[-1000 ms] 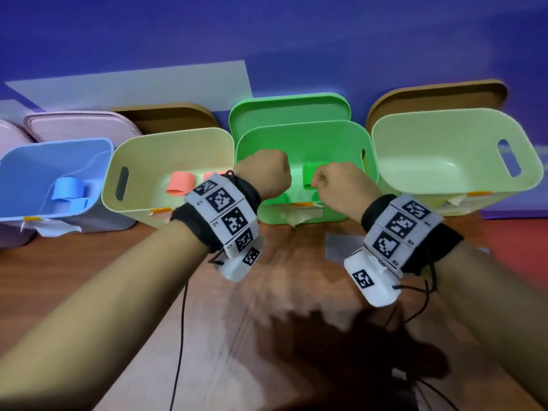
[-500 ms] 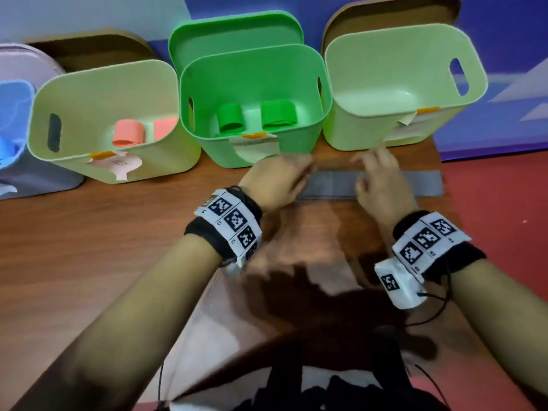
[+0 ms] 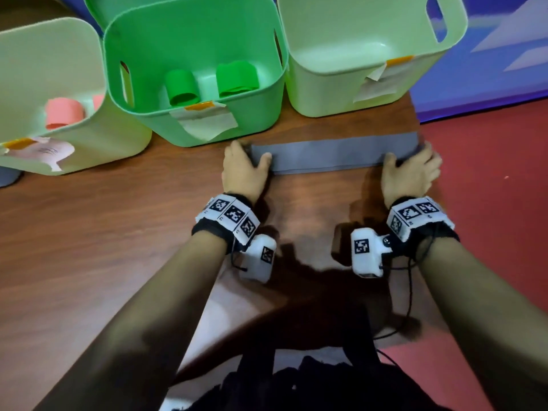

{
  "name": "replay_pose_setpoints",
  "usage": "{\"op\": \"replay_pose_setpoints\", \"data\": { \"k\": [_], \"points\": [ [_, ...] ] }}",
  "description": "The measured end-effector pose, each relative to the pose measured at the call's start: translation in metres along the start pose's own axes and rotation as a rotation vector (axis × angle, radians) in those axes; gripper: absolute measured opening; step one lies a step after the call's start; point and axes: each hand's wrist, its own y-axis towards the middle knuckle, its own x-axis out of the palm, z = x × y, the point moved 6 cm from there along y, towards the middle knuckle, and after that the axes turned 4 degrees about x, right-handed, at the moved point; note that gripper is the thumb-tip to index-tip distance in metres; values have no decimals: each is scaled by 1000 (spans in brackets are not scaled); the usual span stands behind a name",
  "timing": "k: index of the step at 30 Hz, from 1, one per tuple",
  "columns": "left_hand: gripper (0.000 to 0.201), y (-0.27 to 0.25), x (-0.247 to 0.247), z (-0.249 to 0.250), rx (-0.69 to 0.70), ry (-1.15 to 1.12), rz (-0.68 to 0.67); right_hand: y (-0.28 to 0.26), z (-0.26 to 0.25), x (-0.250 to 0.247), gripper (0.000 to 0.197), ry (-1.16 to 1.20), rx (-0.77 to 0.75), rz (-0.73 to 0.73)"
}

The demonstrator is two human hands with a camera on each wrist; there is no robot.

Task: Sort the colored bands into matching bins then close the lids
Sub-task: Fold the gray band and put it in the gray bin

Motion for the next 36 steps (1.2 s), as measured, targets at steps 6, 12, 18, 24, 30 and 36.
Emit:
{"op": "replay_pose_setpoints", "data": {
  "k": [6, 12, 18, 24, 30, 36],
  "points": [
    [30, 1, 9, -19, -72, -184, 134, 2, 19, 4, 50, 108, -41, 45],
    [30, -9, 8, -16, 32, -261, 260, -5, 20, 4, 27, 245, -129, 146],
    [33, -14, 10, -15, 50, -402, 241, -5, 20, -12, 16, 475, -98, 185],
    [27, -7, -1, -15, 23, -351, 151, -40, -39, -48, 19, 736, -400, 74],
    [29, -31, -50, 39, 344, -466, 315, -99, -110, -75, 11, 474, -941, 29],
    [34, -67, -76, 98, 812, -167, 144, -142, -152, -105, 15, 332, -1189, 66]
  ]
}}
